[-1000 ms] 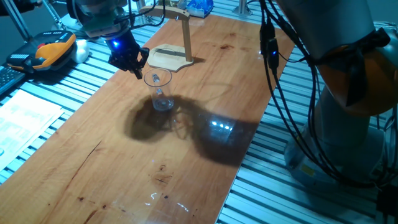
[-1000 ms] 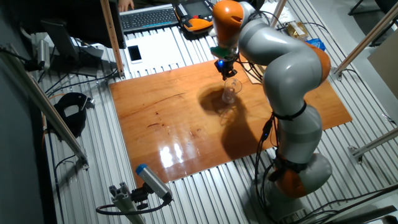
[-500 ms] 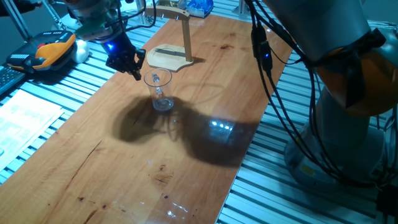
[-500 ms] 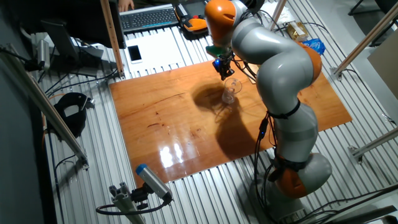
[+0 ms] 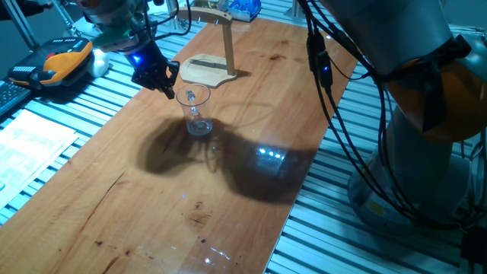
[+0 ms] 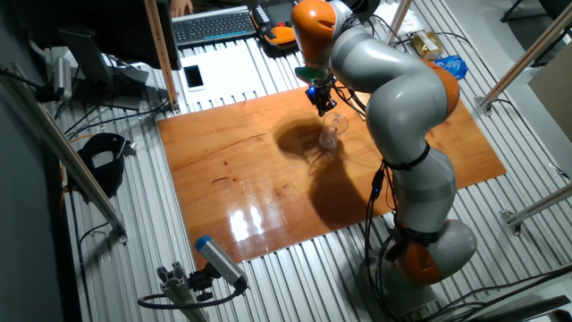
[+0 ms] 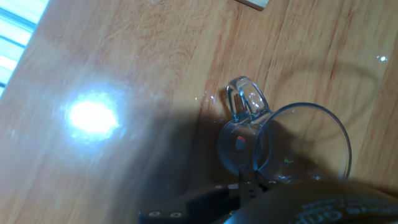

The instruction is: Put the cup on the cup rack

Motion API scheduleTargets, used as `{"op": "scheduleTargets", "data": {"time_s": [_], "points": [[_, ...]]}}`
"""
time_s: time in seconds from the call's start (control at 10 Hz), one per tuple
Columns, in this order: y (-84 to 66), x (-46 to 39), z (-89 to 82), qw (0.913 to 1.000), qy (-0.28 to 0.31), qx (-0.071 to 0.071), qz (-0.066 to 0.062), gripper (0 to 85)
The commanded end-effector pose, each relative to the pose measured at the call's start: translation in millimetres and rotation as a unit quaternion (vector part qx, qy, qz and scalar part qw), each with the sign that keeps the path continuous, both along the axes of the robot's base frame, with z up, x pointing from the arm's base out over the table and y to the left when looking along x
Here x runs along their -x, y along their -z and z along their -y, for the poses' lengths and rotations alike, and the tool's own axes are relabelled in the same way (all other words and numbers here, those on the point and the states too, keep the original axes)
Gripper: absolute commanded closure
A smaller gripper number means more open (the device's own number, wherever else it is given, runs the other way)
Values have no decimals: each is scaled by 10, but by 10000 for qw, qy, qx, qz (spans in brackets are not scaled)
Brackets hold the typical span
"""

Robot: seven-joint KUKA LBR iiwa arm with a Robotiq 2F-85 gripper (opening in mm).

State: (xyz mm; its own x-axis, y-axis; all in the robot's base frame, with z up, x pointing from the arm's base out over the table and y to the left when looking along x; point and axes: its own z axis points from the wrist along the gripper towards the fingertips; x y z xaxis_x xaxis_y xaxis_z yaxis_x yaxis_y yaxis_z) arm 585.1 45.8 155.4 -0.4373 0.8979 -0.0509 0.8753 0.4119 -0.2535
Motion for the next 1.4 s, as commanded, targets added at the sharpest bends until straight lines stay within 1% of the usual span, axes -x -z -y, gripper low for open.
{"op": "scheduleTargets", "data": {"time_s": [0.0,0.2,0.3,0.6,0.8,0.9,1.3], "points": [[2,3,-3,10000,-5,-5,24,850],[5,7,-11,10000,22,85,45,850],[4,10,-14,9999,56,116,66,680],[12,13,-2,9996,202,162,107,680],[17,14,3,9993,270,230,152,680],[19,15,5,9991,299,251,157,510],[56,28,48,9993,223,259,160,510]]}}
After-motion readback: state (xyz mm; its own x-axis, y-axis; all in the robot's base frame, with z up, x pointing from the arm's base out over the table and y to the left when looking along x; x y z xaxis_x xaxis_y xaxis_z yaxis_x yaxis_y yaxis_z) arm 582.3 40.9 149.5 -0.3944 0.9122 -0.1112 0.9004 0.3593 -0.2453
